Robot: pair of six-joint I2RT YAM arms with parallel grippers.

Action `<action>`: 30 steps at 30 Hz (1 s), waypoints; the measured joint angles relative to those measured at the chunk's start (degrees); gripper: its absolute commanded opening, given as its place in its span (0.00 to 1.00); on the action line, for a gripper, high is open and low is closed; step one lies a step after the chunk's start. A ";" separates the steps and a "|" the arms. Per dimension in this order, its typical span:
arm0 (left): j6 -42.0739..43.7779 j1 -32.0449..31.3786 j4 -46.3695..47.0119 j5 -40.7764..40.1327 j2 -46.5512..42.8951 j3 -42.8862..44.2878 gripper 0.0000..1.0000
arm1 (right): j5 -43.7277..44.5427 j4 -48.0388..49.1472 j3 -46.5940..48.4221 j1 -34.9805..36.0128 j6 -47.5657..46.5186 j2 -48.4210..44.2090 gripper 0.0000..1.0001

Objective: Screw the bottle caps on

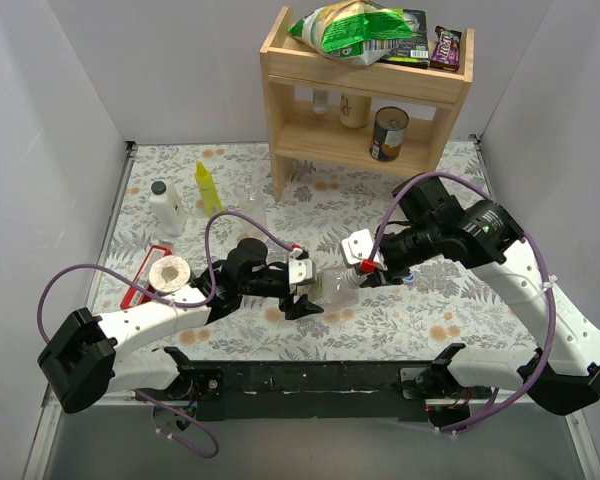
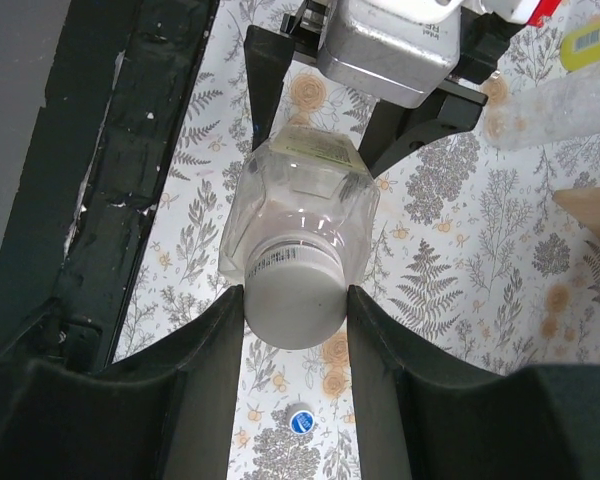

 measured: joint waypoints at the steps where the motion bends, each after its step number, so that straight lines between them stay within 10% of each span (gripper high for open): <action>1: 0.00 0.00 0.02 -0.26 0.02 -0.07 0.00 | 0.26 0.00 -0.17 0.02 -0.31 0.09 0.28; 30: -4.92 0.04 6.27 -7.67 -0.57 -5.75 0.00 | 6.19 4.63 0.57 -0.11 21.88 7.45 0.24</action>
